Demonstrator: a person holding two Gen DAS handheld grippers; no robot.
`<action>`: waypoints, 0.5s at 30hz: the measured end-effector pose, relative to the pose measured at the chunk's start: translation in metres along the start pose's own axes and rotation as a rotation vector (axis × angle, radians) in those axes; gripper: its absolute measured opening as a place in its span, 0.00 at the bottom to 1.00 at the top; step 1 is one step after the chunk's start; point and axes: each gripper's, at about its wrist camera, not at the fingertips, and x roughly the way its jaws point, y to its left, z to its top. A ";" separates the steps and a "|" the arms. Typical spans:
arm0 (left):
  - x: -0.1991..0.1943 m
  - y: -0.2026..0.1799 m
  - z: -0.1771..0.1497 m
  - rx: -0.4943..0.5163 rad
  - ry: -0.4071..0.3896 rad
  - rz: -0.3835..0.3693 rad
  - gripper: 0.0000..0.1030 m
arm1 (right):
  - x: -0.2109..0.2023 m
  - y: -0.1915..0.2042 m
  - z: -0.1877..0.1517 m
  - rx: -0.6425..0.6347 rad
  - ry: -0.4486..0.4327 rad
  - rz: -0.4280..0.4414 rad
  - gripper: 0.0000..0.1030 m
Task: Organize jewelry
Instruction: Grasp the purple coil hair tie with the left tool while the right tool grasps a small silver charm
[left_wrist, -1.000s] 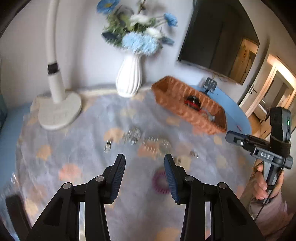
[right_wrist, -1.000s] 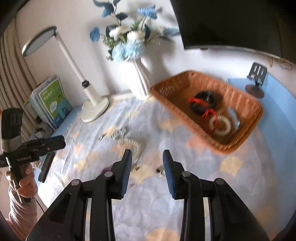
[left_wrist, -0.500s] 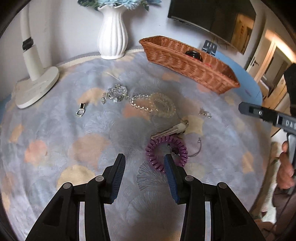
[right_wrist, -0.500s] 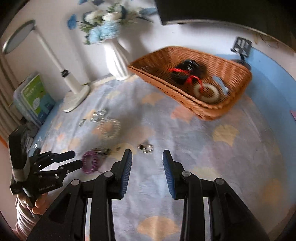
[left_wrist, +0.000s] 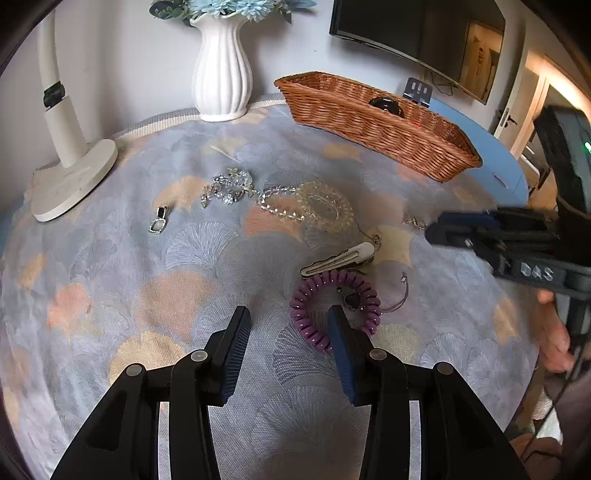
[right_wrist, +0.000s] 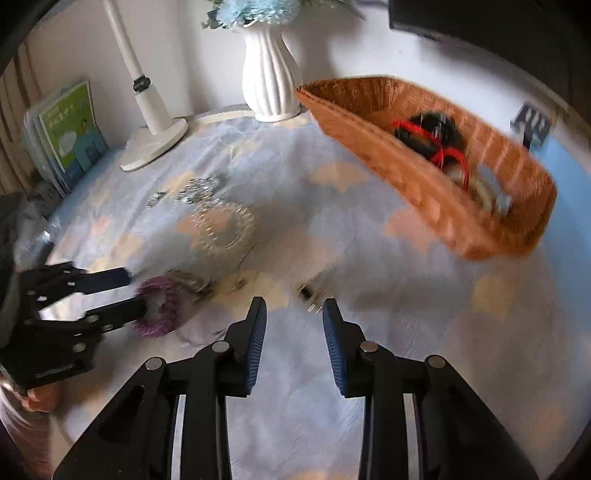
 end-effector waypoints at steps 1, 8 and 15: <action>0.000 0.000 0.000 0.001 0.000 -0.001 0.44 | 0.002 0.001 0.003 -0.037 0.003 -0.015 0.34; 0.000 0.000 0.000 -0.004 0.001 -0.019 0.43 | 0.023 0.006 0.006 -0.268 0.066 0.028 0.34; 0.001 -0.001 0.000 -0.003 0.005 -0.016 0.43 | 0.029 0.012 0.011 -0.363 0.047 0.020 0.29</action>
